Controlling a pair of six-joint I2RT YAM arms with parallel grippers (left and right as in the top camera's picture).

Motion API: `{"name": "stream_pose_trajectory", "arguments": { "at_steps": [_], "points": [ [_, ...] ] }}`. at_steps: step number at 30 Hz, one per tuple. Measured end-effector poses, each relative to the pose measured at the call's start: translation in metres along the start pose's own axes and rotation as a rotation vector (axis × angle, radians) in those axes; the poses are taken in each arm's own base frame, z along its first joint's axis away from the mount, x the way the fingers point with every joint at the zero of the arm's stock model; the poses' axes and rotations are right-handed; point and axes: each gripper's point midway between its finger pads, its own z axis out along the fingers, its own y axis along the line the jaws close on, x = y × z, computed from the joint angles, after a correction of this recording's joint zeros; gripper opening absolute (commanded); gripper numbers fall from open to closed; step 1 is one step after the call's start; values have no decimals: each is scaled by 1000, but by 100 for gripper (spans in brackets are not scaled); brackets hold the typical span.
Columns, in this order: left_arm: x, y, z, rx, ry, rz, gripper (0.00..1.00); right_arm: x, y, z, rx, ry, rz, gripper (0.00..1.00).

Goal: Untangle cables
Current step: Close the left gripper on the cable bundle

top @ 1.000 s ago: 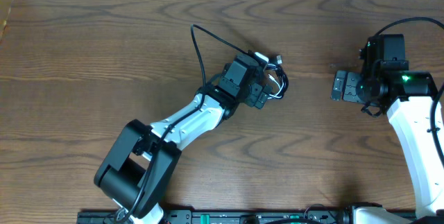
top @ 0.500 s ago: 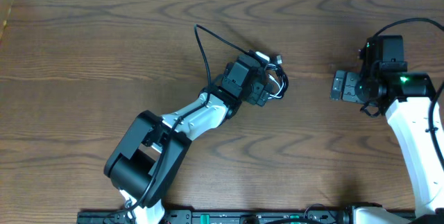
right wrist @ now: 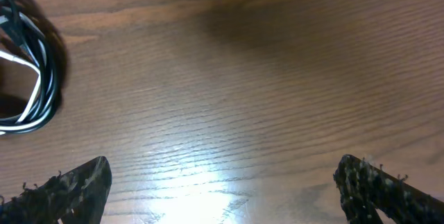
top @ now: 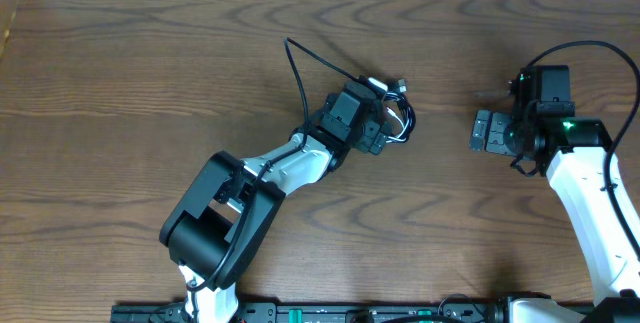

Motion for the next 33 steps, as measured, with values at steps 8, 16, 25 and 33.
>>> {"name": "stream_pose_trajectory", "arguments": {
  "at_steps": [8,16,25,33],
  "points": [
    [4,0,7,0,2,-49,98,1,2,0,-10,4,0,99],
    [3,0,16,2,-20,-96,77,1,2,0,-13,4,0,99],
    [2,1,16,-5,-24,-136,21,1,2,0,-13,4,0,99],
    [1,1,15,-5,-28,-160,7,1,2,1,-13,4,0,99]
  ]
}}
